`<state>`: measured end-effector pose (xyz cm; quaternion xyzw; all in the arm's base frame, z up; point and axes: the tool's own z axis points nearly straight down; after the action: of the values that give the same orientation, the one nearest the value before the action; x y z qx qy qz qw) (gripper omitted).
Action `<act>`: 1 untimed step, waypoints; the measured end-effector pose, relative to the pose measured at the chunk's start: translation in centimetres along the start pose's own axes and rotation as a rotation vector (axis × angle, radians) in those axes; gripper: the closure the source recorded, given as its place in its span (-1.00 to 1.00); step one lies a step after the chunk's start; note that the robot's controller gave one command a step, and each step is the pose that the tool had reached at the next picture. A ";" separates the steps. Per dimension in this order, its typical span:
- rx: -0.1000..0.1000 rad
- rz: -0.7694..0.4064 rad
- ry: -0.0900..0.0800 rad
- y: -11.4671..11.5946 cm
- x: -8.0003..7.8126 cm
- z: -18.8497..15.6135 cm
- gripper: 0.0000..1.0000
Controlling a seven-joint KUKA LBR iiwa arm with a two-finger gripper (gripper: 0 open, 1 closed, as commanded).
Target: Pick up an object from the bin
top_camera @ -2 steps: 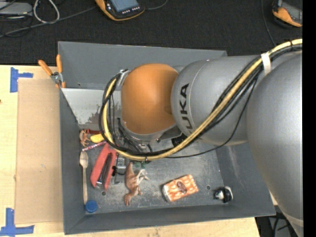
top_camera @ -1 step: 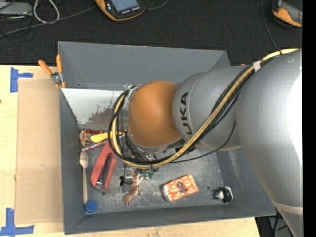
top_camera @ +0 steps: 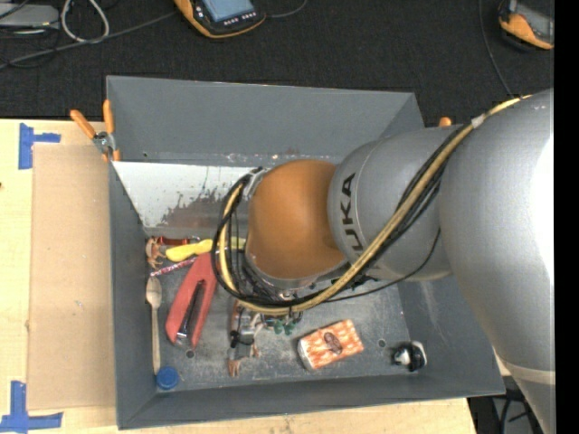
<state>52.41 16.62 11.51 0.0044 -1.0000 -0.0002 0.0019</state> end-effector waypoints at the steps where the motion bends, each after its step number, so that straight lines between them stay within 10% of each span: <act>1: 0.002 -0.105 0.005 -0.3 1.3 4.0 -1.00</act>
Offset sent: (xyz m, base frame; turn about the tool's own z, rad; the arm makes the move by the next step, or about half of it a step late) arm -0.0358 -0.0502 0.0068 -0.0198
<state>51.08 16.33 7.52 0.0570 -0.9984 0.0006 0.0045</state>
